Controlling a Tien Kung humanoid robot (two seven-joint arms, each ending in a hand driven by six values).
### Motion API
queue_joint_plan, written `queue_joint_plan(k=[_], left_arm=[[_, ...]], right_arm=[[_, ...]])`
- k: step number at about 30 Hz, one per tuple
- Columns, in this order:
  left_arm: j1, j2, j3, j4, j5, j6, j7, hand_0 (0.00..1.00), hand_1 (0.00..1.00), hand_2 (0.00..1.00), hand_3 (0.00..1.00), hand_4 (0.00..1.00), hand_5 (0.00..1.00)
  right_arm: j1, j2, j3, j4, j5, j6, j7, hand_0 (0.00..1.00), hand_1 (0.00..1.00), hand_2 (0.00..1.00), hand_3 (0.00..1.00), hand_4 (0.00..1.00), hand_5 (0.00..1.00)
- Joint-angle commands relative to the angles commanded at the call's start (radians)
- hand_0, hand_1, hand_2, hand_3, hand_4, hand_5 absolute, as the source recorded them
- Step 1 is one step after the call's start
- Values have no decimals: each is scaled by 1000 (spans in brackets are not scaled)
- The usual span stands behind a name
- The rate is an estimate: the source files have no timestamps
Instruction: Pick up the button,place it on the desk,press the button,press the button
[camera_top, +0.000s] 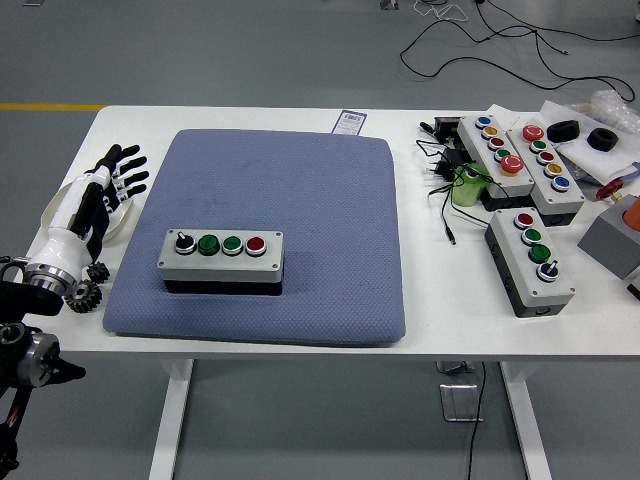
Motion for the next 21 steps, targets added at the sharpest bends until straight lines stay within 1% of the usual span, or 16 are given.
queue_joint_plan(k=[3, 7, 13, 21], left_arm=[[9, -17, -9, -5, 20, -7, 2, 795, 818, 842, 844, 732, 998], [18, -28, -22, -13, 37, -11, 4, 795, 818, 842, 844, 732, 998], [18, -23, -26, -8, 41, -15, 3, 792, 814, 839, 839, 730, 998], [19, -31, -29, -2, 36, -14, 2, 785, 808, 834, 832, 731, 998]], right_arm=[[1, 1, -2, 0, 2, 0, 0, 673, 658, 674, 624, 310, 173], [2, 0, -5, 0, 6, -1, 1, 673, 658, 674, 624, 310, 173], [7, -1, -13, 0, 13, -1, 2, 673, 658, 674, 624, 310, 173], [11, -2, -12, 0, 10, -1, 3, 673, 658, 674, 624, 310, 173]])
